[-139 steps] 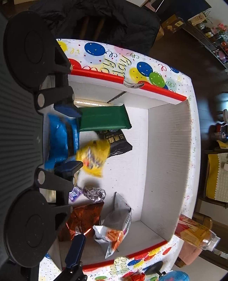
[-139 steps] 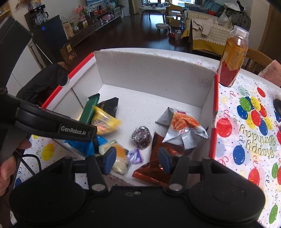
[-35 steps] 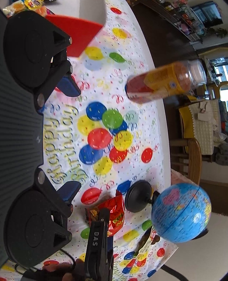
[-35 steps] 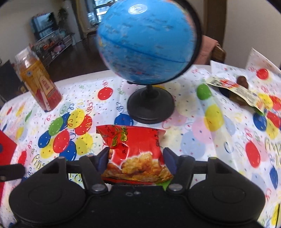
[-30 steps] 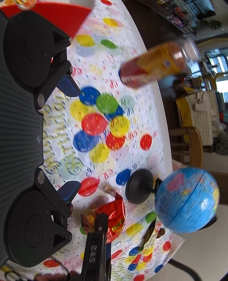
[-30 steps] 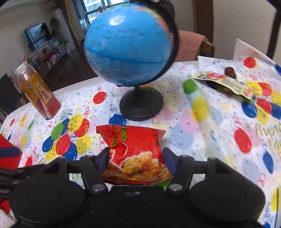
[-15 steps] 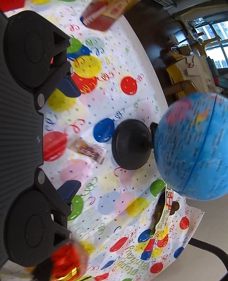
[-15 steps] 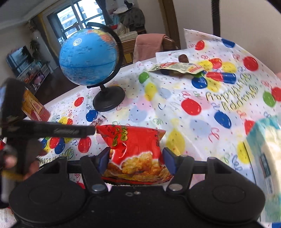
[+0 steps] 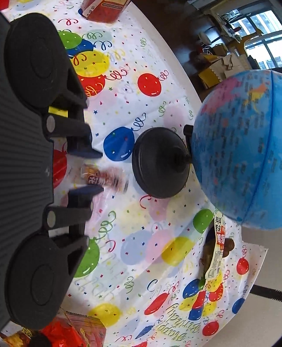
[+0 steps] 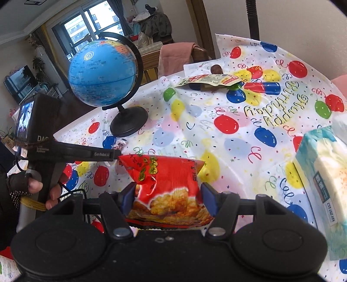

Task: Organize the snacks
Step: 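Grasp the red chip bag with the right tool while the left tool grasps the small wrapped candy, then carry the red chip bag and small wrapped candy over the white box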

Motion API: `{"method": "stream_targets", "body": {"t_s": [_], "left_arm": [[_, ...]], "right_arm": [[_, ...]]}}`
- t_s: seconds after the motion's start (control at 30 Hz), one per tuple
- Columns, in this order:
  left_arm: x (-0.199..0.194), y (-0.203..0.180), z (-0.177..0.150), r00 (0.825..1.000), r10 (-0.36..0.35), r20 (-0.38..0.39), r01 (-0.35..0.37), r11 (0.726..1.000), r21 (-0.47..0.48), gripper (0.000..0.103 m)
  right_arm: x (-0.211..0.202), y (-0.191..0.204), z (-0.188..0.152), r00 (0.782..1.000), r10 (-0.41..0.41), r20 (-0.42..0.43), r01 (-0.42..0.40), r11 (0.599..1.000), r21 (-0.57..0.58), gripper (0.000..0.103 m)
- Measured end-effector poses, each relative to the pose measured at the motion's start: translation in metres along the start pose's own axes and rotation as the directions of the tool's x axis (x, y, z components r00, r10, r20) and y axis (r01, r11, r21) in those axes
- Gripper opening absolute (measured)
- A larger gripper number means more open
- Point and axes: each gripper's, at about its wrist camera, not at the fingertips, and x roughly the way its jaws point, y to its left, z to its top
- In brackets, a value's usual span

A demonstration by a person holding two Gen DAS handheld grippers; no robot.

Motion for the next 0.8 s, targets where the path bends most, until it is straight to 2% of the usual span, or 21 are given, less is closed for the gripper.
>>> {"method": "stream_targets", "body": {"t_s": [0.07,0.37,0.6,0.8], "left_arm": [[-0.001,0.000,-0.001,1.000,-0.004,-0.003,0.004,1.000,-0.012,0.014],[-0.026,0.012,-0.022,0.999,0.033,-0.035,-0.036,0.997,-0.064,0.013],[-0.080,0.033,-0.049,0.998,0.053,-0.012,-0.055,0.989,-0.137,0.013],[-0.144,0.056,-0.073,0.998,0.050,0.030,-0.043,0.977,-0.207,0.013]], "right_arm": [[-0.002,0.001,-0.001,1.000,0.000,0.004,0.000,1.000,0.006,0.062],[-0.016,0.015,-0.014,1.000,0.005,-0.012,-0.005,1.000,-0.005,0.062],[-0.038,0.043,-0.026,0.999,0.023,-0.027,-0.024,0.999,-0.041,0.062],[-0.066,0.078,-0.031,0.998,0.060,-0.018,-0.062,0.994,-0.091,0.062]]}}
